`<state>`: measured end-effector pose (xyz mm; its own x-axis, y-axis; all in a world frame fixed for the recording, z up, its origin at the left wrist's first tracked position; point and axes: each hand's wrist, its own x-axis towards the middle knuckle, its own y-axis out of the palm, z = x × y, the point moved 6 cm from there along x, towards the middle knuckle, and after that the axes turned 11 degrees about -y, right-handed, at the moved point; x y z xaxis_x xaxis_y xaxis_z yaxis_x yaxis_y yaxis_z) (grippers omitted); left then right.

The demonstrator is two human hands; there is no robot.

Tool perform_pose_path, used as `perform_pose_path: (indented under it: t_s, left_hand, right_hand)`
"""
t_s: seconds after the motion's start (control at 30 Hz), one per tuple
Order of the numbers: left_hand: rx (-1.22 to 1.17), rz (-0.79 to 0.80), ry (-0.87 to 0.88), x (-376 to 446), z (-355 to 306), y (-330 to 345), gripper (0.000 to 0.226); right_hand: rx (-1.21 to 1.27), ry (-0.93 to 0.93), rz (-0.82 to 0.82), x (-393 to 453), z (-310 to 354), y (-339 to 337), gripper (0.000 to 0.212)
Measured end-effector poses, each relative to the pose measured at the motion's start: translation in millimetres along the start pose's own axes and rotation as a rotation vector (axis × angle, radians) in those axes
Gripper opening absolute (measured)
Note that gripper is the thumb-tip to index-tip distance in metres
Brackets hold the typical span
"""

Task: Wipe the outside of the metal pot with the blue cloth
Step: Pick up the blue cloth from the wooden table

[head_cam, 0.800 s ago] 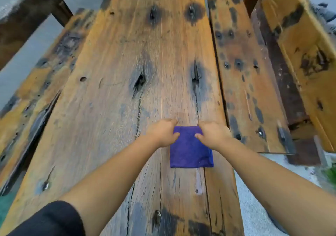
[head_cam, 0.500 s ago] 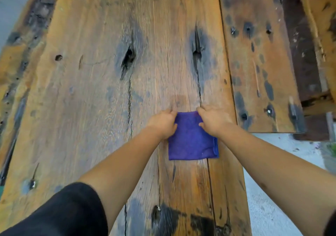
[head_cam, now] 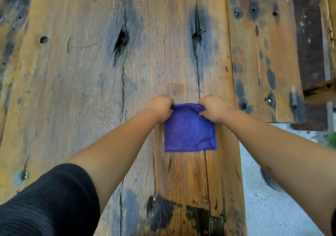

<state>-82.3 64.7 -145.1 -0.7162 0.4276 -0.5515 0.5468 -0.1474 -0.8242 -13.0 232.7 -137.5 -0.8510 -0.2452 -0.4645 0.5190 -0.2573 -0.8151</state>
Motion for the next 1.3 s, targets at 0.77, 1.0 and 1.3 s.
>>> perform_pose_path:
  t_s: [0.77, 1.0, 1.3]
  left_hand:
    - [-0.132, -0.083, 0.147, -134.8, 5.7, 70.5, 0.033]
    - [-0.323, -0.121, -0.106, -104.0, 1.5, 57.8, 0.047]
    - [-0.467, -0.010, 0.016, -100.7, -1.4, 54.7, 0.015]
  right_hand:
    - [-0.054, -0.087, 0.016, -101.3, 43.6, 55.4, 0.045]
    - [-0.098, -0.009, -0.097, -71.3, 53.3, 41.9, 0.041]
    - [-0.049, -0.057, 0.085, -53.2, 71.3, 55.5, 0.021]
